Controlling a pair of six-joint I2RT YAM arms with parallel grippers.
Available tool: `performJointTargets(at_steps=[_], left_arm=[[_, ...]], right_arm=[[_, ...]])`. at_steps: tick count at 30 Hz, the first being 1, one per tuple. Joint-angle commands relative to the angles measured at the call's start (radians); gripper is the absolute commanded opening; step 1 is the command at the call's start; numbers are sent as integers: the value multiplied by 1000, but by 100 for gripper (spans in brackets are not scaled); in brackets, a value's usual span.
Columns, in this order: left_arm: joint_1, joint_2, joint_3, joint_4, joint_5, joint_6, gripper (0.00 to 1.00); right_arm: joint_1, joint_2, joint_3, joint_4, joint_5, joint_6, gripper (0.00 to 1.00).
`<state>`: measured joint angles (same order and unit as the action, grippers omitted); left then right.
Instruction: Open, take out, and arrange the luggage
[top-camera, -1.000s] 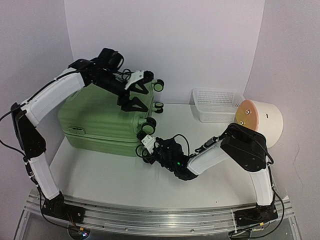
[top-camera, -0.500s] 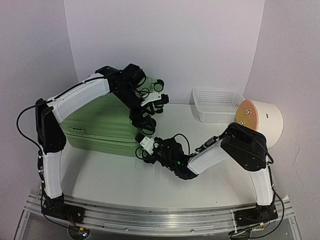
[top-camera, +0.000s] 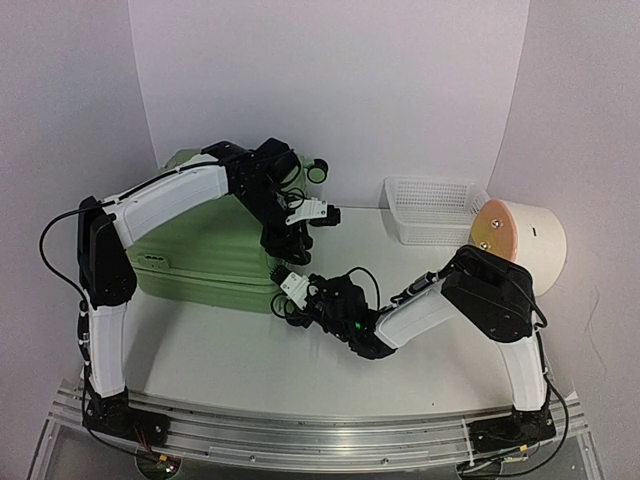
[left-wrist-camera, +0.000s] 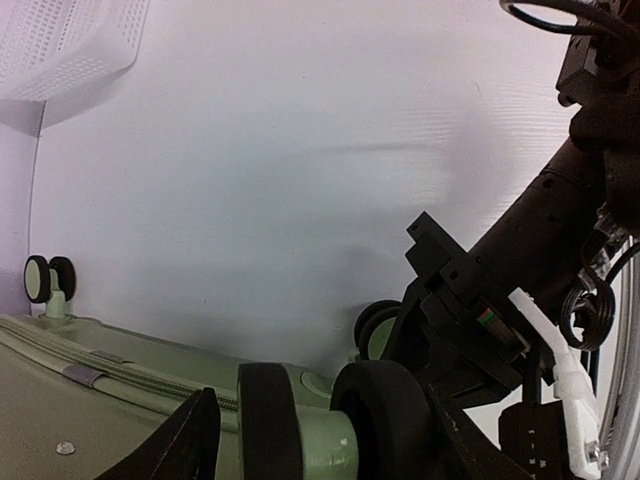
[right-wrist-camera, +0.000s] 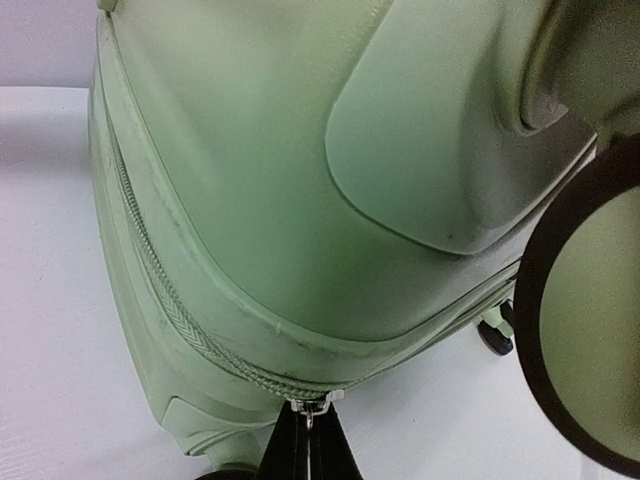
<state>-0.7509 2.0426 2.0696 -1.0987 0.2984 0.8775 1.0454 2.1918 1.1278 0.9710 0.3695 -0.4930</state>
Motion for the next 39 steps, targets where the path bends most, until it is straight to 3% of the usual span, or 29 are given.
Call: performJointTargets(at_steps=[1,5,9,12,22,33,39], left_arm=[[2,-20,-67,6,-101,79,61],[2,-18,-83,3,-115,104,54],[2,-32,-89,28,-109,97,26],[1,-97,-182,130,-130,115,2],[1,-330,-534,717,-234,80,0],[3,-352,-620,934,-322,-95,0],[46,-313,-548,860,-156,-241,0]], right_arm=[[-8,-4,-6,-68,-12,22,0],[-7,-4,-3,-67,-18,31,0],[-9,-8,-5,-61,-36,80,0],[-10,-23,-23,-42,-82,168,0],[-6,-2,-67,157,-164,533,0],[8,59,-29,255,-110,820,0],[22,108,10,255,-91,927,0]])
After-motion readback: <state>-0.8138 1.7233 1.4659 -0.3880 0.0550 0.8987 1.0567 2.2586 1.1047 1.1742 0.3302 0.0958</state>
